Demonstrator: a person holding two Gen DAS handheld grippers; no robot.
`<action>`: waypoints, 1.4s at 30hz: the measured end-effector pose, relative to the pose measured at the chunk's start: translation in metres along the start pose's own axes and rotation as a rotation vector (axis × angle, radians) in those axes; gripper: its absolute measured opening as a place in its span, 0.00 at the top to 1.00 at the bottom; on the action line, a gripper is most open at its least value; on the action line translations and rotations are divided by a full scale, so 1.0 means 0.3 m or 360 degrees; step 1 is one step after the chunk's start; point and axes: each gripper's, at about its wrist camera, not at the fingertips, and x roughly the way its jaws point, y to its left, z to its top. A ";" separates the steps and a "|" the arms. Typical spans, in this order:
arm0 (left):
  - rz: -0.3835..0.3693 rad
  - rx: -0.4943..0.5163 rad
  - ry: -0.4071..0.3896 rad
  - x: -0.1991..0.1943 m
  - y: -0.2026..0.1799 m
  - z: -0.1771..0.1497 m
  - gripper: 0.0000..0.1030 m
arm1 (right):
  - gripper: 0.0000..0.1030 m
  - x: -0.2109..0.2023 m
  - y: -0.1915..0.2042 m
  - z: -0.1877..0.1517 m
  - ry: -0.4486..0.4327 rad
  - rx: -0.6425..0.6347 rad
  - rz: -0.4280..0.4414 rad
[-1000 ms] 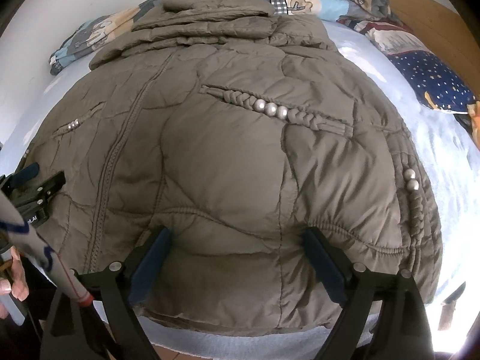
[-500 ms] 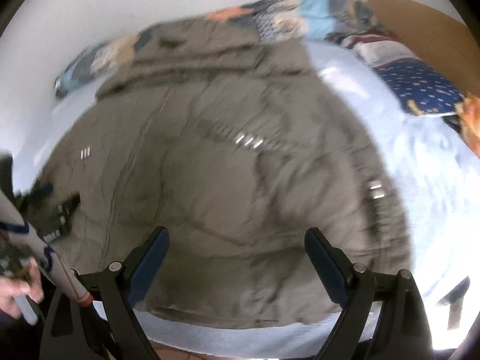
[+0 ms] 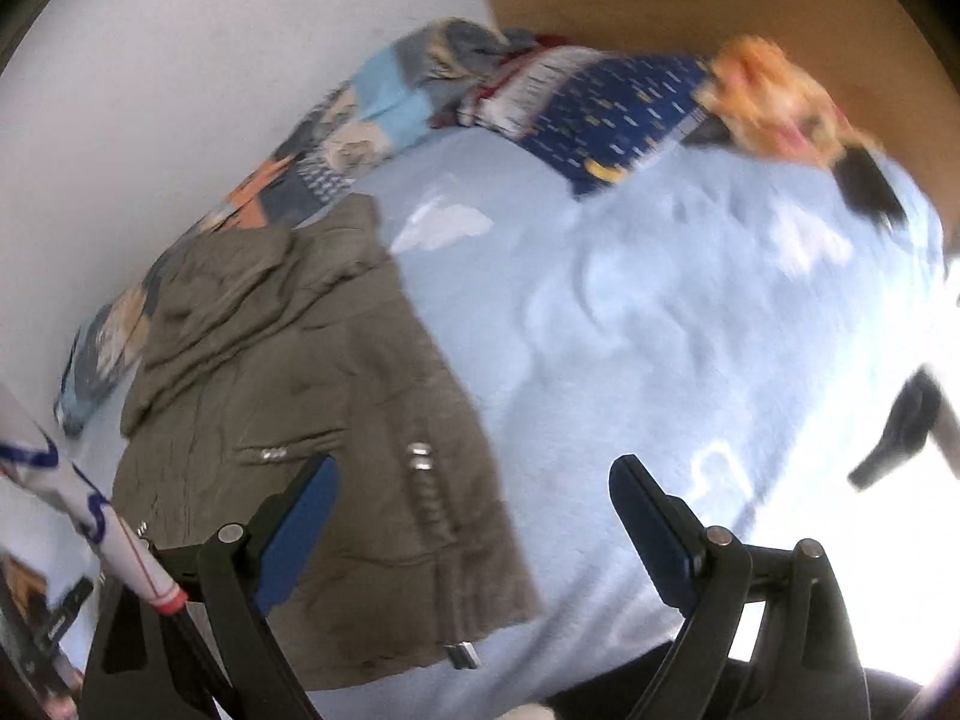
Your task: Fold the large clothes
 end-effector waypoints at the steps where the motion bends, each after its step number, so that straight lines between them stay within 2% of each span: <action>1: -0.0017 -0.0103 0.0052 0.014 0.057 -0.003 0.23 | 0.08 0.013 -0.030 0.000 0.0027 0.0062 0.0009; 5: -0.0136 -0.0555 0.0240 0.093 0.243 -0.034 0.23 | 0.08 0.071 -0.108 -0.016 0.0128 0.0271 0.0058; 9: -0.0217 -0.0704 0.0305 0.127 0.283 -0.072 0.23 | 0.08 0.114 -0.123 -0.047 0.0213 0.0373 0.0148; 14: -0.0367 -0.0889 0.0342 0.159 0.303 -0.113 0.23 | 0.08 0.162 -0.102 -0.071 0.0288 0.0369 0.0187; 16: -0.0374 -0.0912 0.0335 0.160 0.299 -0.117 0.23 | 0.08 0.176 -0.100 -0.081 0.0315 0.0393 0.0208; 23: -0.0310 -0.0814 0.0309 0.144 0.219 -0.158 0.23 | 0.08 0.256 -0.077 -0.115 0.0447 0.0418 0.0257; 27: -0.0264 -0.0717 0.0290 0.146 0.137 -0.179 0.23 | 0.07 0.284 -0.020 -0.148 0.0499 0.0318 0.0240; 31: -0.0227 -0.0612 0.0239 0.139 0.072 -0.178 0.23 | 0.07 0.288 0.062 -0.183 0.0507 0.0198 0.0296; 32: -0.0233 -0.0608 0.0228 0.140 0.069 -0.174 0.28 | 0.09 0.281 0.084 -0.189 0.0477 0.0156 0.0290; 33: -0.0234 -0.0606 0.0218 0.140 0.069 -0.171 0.31 | 0.11 0.271 0.099 -0.190 0.0435 0.0126 0.0289; 35: -0.0229 -0.0574 0.0184 0.135 0.064 -0.165 0.46 | 0.31 0.257 0.100 -0.185 0.0381 0.0135 0.0323; 37: -0.0217 -0.0498 0.0158 0.126 0.040 -0.158 0.56 | 0.45 0.257 0.084 -0.176 0.0359 0.0167 0.0324; 38: -0.0195 -0.0445 0.0138 0.118 0.022 -0.155 0.59 | 0.47 0.267 0.073 -0.177 0.0369 0.0189 0.0321; 42: -0.0109 -0.0305 0.0066 0.095 -0.028 -0.149 0.60 | 0.49 0.260 0.076 -0.174 0.0354 0.0169 0.0313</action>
